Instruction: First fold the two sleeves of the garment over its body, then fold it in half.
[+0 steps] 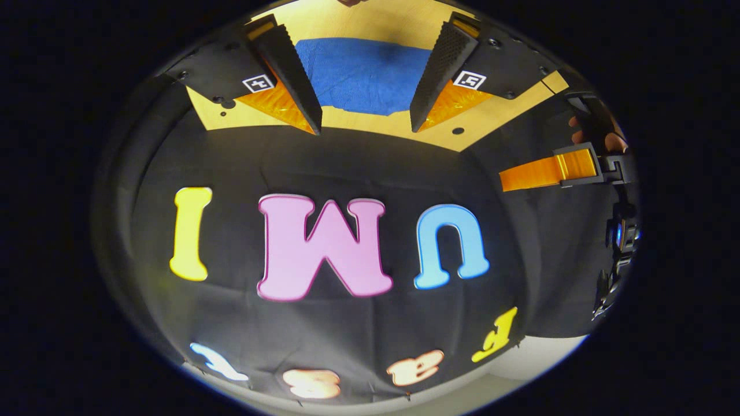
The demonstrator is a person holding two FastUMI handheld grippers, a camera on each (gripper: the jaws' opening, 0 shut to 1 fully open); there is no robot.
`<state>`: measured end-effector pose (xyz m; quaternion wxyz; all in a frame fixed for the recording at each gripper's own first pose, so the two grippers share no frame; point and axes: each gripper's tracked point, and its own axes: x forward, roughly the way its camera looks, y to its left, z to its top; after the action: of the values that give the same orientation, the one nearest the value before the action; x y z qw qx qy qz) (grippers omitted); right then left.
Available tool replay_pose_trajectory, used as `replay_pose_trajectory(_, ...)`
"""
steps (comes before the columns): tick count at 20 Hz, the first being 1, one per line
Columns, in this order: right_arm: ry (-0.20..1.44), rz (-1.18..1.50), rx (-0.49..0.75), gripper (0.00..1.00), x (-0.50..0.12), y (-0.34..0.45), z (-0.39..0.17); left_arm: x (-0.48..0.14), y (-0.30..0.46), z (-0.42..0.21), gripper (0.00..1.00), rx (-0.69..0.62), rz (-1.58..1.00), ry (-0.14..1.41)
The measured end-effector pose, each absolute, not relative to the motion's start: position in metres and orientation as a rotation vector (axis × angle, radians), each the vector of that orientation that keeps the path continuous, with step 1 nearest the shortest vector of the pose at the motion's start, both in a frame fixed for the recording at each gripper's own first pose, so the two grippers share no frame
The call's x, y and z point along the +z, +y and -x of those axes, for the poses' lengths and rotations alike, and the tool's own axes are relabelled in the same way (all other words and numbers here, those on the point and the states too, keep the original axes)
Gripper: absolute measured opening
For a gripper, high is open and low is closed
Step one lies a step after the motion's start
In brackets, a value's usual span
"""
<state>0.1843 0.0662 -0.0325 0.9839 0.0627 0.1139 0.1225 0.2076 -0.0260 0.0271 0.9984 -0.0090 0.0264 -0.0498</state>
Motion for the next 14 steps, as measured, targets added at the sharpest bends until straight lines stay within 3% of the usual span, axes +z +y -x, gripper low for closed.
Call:
replay_pose_trajectory(7,0.090,-0.115,0.181,0.95,0.029,0.079,-0.051,0.043,-0.039,-0.086,0.81,-0.021,-0.077,-0.002)
replay_pose_trajectory(11,0.072,-0.093,0.169,0.95,0.045,0.079,-0.009,0.031,-0.041,-0.046,0.79,-0.039,-0.071,0.039)
replay_pose_trajectory(14,0.043,-0.096,0.157,0.95,0.059,0.077,0.009,0.053,-0.042,-0.027,0.80,-0.059,-0.094,-0.014)
